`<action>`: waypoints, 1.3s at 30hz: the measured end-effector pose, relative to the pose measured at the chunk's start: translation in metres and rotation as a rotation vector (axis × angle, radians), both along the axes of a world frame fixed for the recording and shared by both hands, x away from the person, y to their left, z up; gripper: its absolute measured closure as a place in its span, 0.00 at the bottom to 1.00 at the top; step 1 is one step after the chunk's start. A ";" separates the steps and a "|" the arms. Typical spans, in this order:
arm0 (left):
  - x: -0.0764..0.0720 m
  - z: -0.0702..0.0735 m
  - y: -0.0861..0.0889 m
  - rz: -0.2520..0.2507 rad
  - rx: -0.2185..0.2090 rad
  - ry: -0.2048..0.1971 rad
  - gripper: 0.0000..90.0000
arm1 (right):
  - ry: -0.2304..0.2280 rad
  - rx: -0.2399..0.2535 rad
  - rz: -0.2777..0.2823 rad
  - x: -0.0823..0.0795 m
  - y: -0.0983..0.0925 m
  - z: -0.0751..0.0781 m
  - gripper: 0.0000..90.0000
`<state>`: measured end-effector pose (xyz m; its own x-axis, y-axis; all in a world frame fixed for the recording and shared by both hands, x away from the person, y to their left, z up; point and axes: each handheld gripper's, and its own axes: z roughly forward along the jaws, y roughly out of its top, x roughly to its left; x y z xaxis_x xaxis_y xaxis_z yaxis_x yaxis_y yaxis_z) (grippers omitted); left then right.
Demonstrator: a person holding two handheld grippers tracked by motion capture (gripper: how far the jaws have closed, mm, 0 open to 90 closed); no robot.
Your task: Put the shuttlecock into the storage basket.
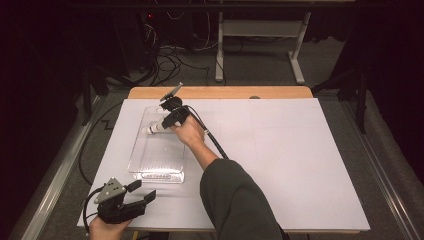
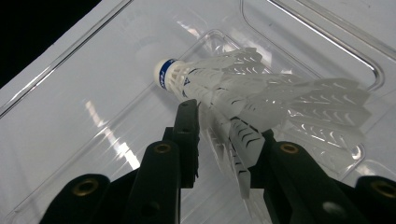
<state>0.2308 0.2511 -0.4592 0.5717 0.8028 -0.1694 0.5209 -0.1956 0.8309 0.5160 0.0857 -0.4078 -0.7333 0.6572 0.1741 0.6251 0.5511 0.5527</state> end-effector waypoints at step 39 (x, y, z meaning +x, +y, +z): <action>0.000 0.000 0.000 -0.001 0.001 -0.003 0.37 | 0.030 -0.017 0.009 0.001 -0.005 0.009 0.97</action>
<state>0.2304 0.2513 -0.4589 0.5730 0.8023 -0.1672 0.5185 -0.1969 0.8321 0.5168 0.0808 -0.3985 -0.7341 0.6533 0.1851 0.6360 0.5660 0.5245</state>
